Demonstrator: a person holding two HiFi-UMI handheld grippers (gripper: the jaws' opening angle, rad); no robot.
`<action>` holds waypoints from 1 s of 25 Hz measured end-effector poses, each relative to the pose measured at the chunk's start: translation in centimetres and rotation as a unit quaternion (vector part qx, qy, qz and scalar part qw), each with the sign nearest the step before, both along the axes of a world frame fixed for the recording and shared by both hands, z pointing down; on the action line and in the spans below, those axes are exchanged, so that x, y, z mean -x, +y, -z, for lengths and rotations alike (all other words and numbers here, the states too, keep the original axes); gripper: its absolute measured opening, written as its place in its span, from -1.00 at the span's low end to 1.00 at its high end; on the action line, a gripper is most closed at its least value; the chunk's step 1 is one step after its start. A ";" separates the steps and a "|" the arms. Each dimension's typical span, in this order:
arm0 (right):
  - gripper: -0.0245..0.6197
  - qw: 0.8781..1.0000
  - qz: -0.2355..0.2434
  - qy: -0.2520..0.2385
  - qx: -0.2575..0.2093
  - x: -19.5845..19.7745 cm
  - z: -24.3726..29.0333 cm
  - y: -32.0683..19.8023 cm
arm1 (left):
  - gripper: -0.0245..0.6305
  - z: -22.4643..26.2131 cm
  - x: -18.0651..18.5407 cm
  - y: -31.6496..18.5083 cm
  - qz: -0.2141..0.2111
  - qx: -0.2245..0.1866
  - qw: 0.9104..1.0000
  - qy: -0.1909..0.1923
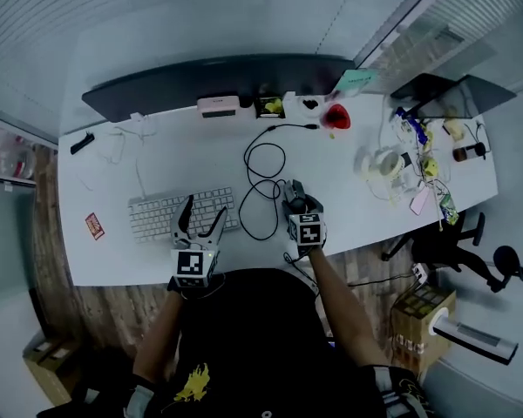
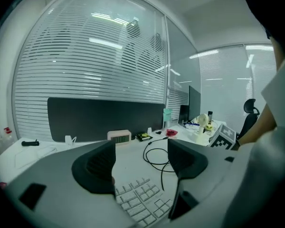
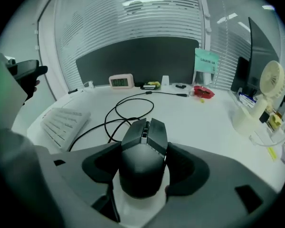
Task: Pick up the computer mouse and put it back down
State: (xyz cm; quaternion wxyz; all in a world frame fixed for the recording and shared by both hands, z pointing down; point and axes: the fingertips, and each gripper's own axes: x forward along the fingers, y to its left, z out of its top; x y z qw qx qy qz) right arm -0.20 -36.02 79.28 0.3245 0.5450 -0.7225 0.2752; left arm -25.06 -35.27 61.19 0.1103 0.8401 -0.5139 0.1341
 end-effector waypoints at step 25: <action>-0.88 0.838 0.050 -0.073 -0.539 5.0 47.1 -0.4 | -0.89 23.1 4.5 0.0 0.083 -0.245 0.965 0.030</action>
